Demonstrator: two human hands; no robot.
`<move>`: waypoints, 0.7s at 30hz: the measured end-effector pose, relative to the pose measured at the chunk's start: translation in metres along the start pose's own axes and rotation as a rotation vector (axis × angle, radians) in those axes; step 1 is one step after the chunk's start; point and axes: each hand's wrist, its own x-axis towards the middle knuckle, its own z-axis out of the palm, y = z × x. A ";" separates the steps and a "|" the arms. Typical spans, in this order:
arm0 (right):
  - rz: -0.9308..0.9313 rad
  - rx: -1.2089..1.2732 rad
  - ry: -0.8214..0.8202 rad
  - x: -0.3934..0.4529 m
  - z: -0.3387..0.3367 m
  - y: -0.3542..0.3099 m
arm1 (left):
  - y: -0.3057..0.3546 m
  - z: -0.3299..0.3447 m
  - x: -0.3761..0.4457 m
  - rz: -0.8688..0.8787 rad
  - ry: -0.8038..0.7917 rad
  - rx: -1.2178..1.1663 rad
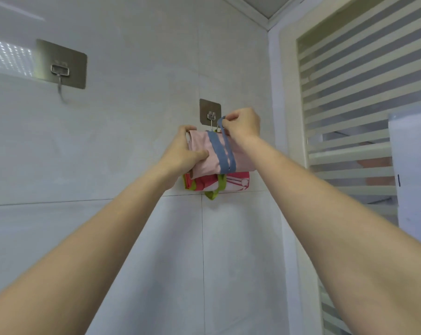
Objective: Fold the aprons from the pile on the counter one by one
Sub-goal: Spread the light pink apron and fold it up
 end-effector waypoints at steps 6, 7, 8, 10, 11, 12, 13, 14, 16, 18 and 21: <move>-0.067 -0.117 -0.016 0.022 0.026 0.010 | -0.010 0.007 0.016 0.087 0.114 0.263; -0.072 -0.142 -0.036 0.024 0.031 0.010 | -0.012 0.005 0.018 0.076 0.113 0.270; -0.072 -0.173 -0.057 0.025 0.035 0.010 | -0.014 0.005 0.018 0.063 0.109 0.277; -0.091 -0.270 -0.118 0.026 0.041 0.008 | -0.018 0.004 0.020 0.056 0.111 0.297; -0.115 -0.323 -0.142 0.025 0.042 0.008 | -0.019 0.003 0.021 0.055 0.111 0.307; -0.146 -0.358 -0.153 0.021 0.044 0.008 | -0.019 0.002 0.020 0.055 0.107 0.322; -0.170 -0.368 -0.156 0.016 0.044 0.008 | -0.020 0.002 0.019 0.062 0.101 0.345; -0.181 -0.355 -0.150 0.009 0.043 0.010 | -0.020 0.003 0.017 0.078 0.100 0.384; -0.187 -0.276 -0.094 -0.006 0.041 0.014 | -0.024 0.004 0.010 0.137 0.122 0.479; -0.149 -0.138 -0.006 -0.022 0.036 0.022 | -0.029 0.007 0.001 0.183 0.161 0.535; -0.059 -0.122 0.158 -0.049 0.031 0.042 | -0.034 0.012 -0.008 0.196 0.211 0.544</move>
